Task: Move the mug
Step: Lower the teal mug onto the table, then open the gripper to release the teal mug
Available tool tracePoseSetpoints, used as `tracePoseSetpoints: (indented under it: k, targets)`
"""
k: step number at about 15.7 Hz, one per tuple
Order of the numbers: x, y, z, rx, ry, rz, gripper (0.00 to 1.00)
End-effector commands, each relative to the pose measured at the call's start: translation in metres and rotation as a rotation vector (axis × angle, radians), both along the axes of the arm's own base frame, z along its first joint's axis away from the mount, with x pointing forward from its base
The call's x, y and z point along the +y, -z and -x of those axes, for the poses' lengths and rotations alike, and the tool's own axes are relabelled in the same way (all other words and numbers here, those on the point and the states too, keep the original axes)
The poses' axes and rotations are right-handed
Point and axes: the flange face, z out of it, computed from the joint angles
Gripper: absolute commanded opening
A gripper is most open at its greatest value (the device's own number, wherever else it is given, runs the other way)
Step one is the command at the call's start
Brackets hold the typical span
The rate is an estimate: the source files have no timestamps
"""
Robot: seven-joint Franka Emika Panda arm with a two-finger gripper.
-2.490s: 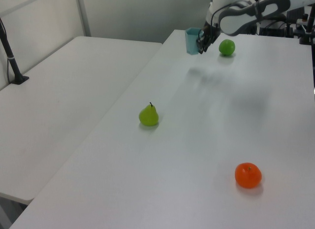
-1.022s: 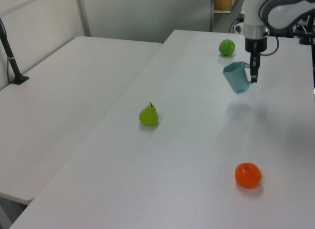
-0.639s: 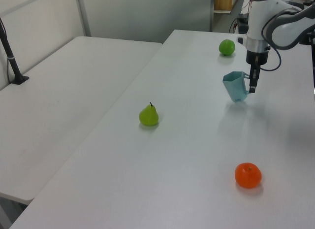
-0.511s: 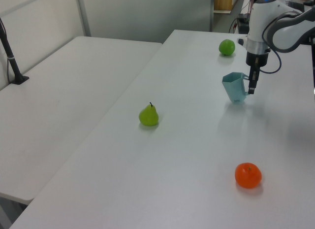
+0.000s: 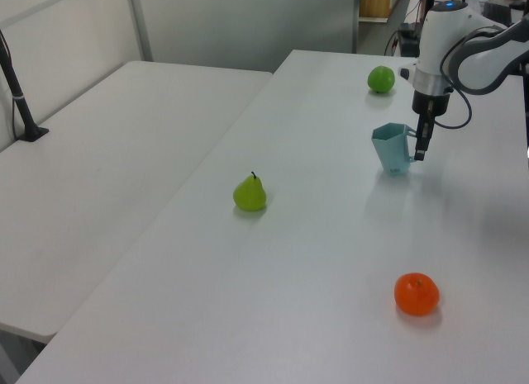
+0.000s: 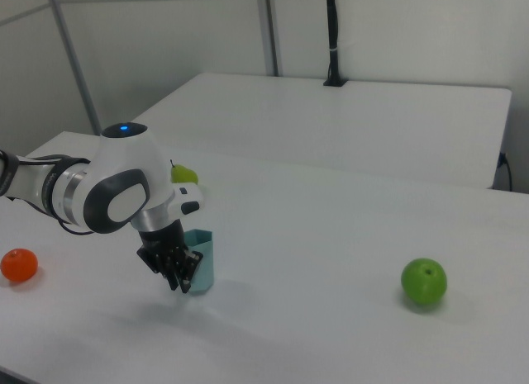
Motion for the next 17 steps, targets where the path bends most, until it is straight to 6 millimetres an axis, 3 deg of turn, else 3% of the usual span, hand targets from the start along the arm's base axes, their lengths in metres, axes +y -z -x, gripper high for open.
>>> tracePoseSetpoints:
  k: [1,5,9,12,17]
  targets:
    - [-0.002,0.009,0.005,0.063,-0.010,-0.012,0.62]
    - [-0.002,0.007,0.006,0.075,-0.004,-0.011,0.96]
    - [0.000,-0.029,-0.007,0.112,0.004,-0.013,1.00]
    - [0.015,-0.079,-0.022,0.147,0.004,-0.016,1.00]
    - [0.040,-0.194,-0.042,0.123,0.066,-0.073,1.00]
